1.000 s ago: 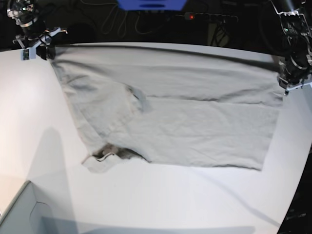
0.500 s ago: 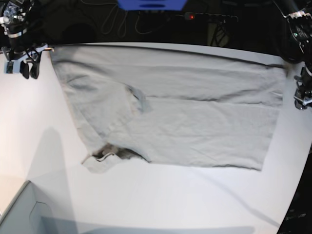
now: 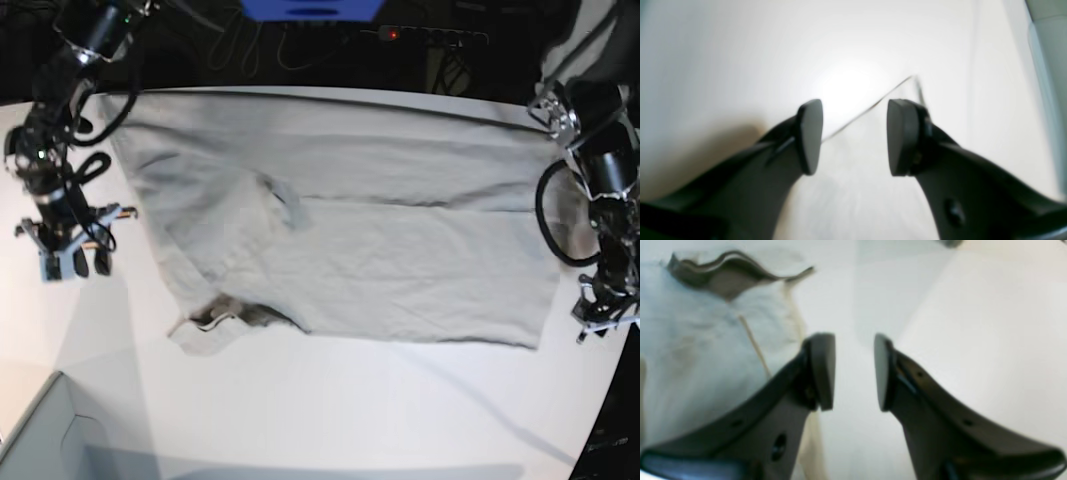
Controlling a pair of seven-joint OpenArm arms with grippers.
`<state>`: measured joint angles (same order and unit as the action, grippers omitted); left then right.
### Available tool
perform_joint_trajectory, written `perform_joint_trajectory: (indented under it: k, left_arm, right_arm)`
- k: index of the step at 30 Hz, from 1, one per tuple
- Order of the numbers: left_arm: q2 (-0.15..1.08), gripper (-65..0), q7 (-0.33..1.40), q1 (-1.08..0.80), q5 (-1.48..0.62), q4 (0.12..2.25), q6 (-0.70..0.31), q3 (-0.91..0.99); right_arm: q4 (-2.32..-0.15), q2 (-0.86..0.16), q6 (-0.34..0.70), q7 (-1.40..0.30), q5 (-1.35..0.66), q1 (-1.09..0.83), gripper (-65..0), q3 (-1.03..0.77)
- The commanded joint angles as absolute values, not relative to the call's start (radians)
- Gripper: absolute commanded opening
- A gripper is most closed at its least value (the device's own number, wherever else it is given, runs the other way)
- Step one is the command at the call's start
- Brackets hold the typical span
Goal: Layout the t-shirt on the table in an organized manner, then fold the t-shirt properly
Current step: 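Release the shirt edge and move both grippers toward the hem, then grasp the shirt hem corners with both grippers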
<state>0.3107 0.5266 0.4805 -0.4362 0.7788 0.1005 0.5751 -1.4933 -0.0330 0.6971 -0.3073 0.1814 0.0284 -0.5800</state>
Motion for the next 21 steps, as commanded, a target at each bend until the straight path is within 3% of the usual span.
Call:
perform_joint_trajectory:
  k: [1, 7, 12, 21]
  left_arm:
    - [0.331, -31.2, 0.479, 0.526, -0.398, 0.736, 0.104, 0.544]
    - [0.331, -22.0, 0.231, 0.653, -0.32, 0.421, 0.102, 0.364]
    - [0.323, -21.8, 0.085, 0.659, -0.314, 0.355, 0.102, 0.248]
    - [0.323, -21.8, 0.025, 0.595, -0.318, 0.348, 0.102, 0.156]
  right_arm:
    - [-1.474, -0.044, 0.698, -0.314, 0.196, 0.09, -40.0, -0.561]
    - [-1.176, -0.045, 0.698, -0.369, 0.303, 0.332, -25.2, -0.545]
    - [-1.01, -0.065, 0.698, -0.367, 0.305, 0.409, -24.7, -0.545]
    - [-0.88, -0.077, 0.698, -0.199, 0.305, 0.412, -24.7, -0.463]
